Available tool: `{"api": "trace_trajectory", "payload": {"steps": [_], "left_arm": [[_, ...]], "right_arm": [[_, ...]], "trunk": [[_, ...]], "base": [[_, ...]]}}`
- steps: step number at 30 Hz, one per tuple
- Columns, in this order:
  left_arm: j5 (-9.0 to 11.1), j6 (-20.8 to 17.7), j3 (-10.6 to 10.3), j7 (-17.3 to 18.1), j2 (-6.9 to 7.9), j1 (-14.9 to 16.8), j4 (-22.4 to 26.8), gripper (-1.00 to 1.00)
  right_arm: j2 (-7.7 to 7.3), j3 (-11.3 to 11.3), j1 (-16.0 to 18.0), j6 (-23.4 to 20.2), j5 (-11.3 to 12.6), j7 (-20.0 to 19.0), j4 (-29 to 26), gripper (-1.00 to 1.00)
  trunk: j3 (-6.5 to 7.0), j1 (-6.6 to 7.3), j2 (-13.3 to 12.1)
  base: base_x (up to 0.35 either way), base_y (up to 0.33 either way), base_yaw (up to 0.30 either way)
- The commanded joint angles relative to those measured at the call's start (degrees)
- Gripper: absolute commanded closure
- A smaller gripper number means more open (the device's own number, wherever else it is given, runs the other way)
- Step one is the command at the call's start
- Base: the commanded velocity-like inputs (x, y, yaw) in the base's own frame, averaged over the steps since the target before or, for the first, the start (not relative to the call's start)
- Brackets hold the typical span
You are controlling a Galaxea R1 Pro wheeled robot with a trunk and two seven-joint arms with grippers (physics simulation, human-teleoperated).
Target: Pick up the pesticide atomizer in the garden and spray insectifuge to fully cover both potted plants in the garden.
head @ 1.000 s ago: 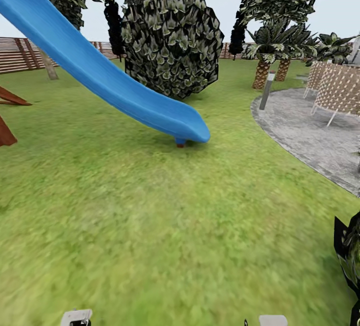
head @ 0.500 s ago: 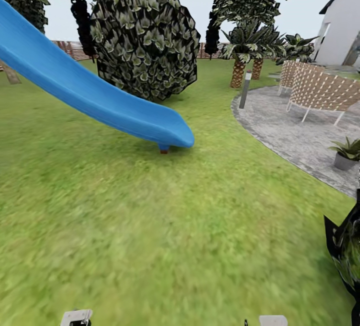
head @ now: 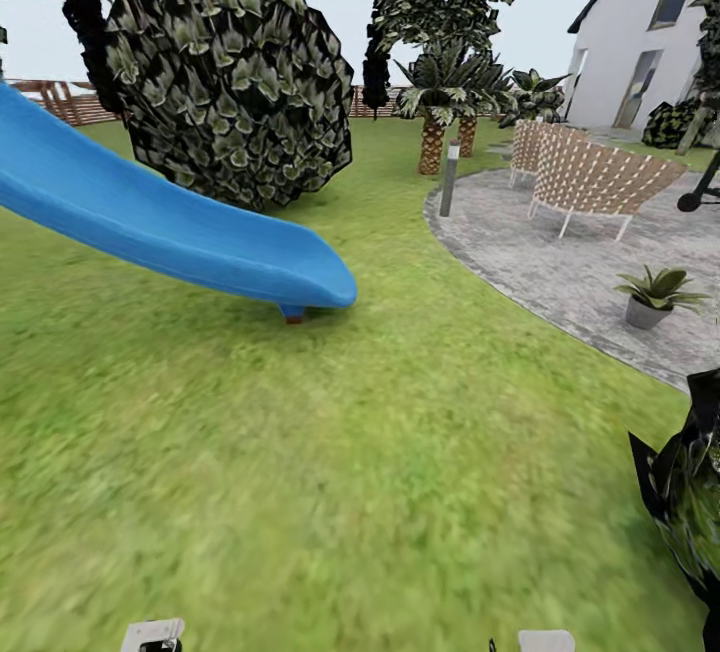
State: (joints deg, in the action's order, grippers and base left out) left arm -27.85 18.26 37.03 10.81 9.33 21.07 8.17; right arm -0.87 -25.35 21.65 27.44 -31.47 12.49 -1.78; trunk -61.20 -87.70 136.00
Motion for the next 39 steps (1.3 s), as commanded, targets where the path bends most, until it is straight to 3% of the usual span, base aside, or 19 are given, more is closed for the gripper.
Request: {"api": "trace_trajectory", "payload": {"steps": [1, 39], "left_arm": [[-0.3, 0.1, 0.5, 0.3, 0.01, 0.0, 0.0, 1.0], [-0.3, 0.2, 0.5, 0.3, -0.02, 0.0, 0.0, 1.0]], "right_arm": [[-0.01, -0.3, 0.1, 0.2, -0.6, 0.3, 0.1, -1.0], [0.0, -0.3, 0.1, 0.2, -0.6, 0.3, 0.1, -1.0]], "trunk": [[-0.05, -0.02, 0.0], [-0.05, -0.02, 0.0]], "base": [[0.339, 0.129, -0.263], [0.339, 0.113, -0.263]]}}
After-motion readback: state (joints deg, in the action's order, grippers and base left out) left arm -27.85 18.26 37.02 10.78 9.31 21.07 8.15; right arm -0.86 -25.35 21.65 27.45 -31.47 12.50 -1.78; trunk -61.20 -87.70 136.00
